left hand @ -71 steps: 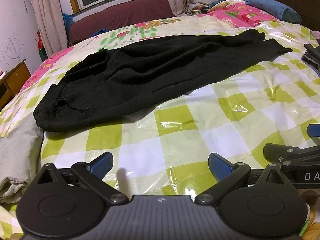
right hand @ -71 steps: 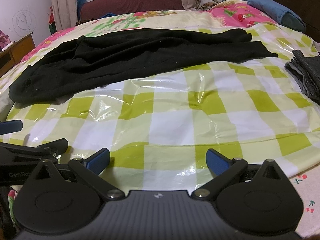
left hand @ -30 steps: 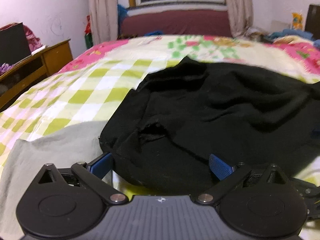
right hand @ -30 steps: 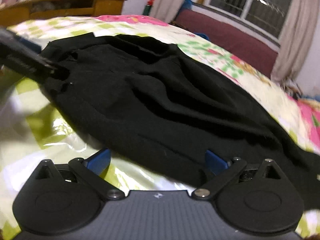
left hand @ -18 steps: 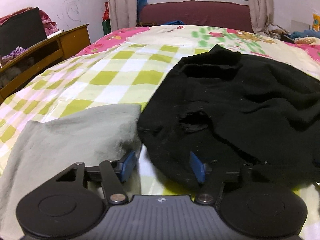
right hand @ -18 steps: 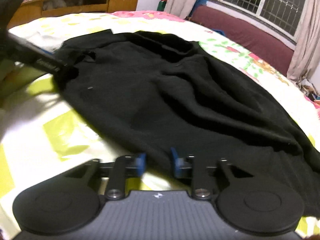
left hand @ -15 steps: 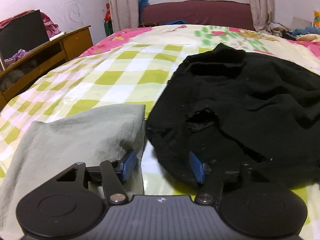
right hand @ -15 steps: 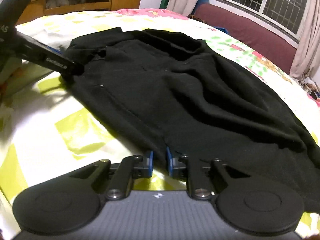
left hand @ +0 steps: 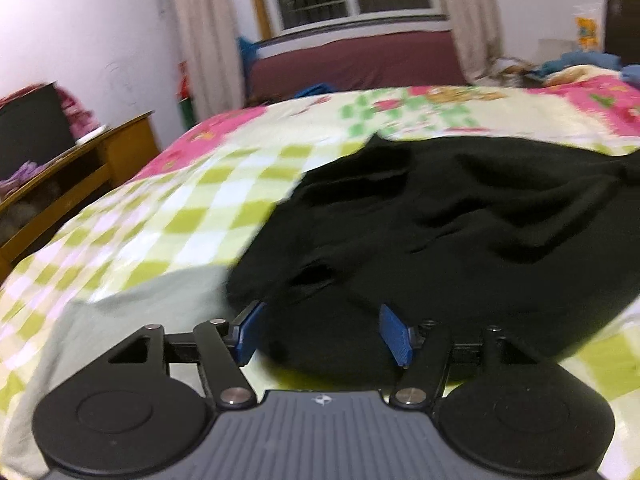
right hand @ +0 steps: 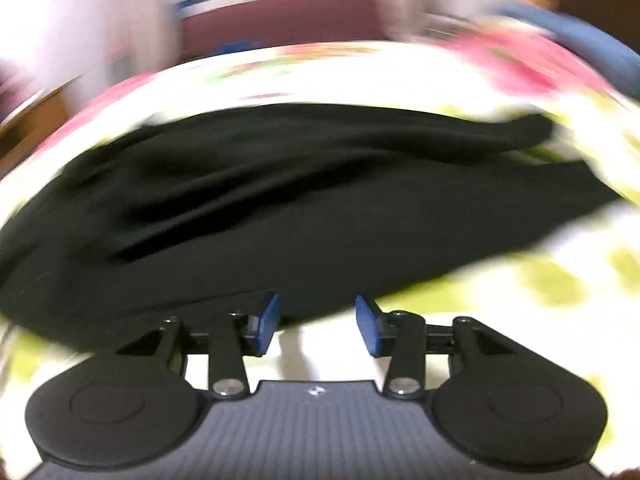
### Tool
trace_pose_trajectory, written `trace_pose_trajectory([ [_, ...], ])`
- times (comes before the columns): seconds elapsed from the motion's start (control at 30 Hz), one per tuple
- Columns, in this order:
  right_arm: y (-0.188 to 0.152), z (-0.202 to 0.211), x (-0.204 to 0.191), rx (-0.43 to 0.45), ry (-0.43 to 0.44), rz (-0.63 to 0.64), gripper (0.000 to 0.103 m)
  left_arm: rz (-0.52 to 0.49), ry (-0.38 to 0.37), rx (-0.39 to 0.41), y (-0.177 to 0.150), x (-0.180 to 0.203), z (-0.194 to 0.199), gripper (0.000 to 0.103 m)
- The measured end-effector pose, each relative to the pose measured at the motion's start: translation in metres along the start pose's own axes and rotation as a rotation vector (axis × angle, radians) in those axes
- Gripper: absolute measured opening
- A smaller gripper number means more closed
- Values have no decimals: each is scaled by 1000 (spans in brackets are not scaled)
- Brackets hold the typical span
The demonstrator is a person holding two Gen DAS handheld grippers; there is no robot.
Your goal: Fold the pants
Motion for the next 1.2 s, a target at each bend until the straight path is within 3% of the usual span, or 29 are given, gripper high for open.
trace_pose_trajectory([
  [0.07,10,-7,54,14,-55,-175,45,-31,-37,7,4,22,-7,82],
  [0.17,21,-26,108,13,-97,-339,49,-91,-87,-6,2,59,-20,82],
  [0.27,35,-47,135,23,-81,-424,48,-133,-136,-17,1,96,-30,82],
  [0.33,46,-56,149,47,-64,-478,55,-159,-160,-24,0,114,-35,82],
  [0.4,56,-72,154,73,-43,-525,68,-190,-175,-40,-1,129,-41,82],
  [0.43,60,-79,158,84,-47,-547,67,-203,-178,-44,-2,135,-43,84],
  [0.47,64,-87,159,86,-59,-549,63,-215,-177,-47,-2,137,-45,85],
  [0.5,66,-91,154,80,-81,-533,32,-227,-174,-48,-4,138,-47,85],
  [0.53,69,-97,157,50,-105,-524,11,-237,-169,-47,-3,141,-49,85],
  [0.57,66,-98,158,24,-97,-537,5,-238,-171,-48,-4,141,-48,85],
  [0.7,70,-64,167,77,-52,-525,4,-219,-207,-51,-2,140,-37,85],
  [0.83,44,-13,181,83,-60,-517,4,-223,-250,-42,-6,141,-25,86],
  [0.97,15,-16,179,-42,-230,-364,16,-263,-249,-73,-18,141,-22,86],
  [1.13,22,5,172,0,-237,-354,28,-275,-210,-43,-10,111,-7,87],
  [1.2,24,9,161,-13,-182,-315,55,-240,-185,-47,-6,91,-5,87],
])
Point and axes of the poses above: each gripper's, at about its wrist camera, not at the fingertips, and z roughly against the way its jaws point, x to its right, y to its top, the point moved 4 cm from there along -z, roughly the way its jaws point, and after that the axes turned 8 degrees about z, right-handed, at the moved point
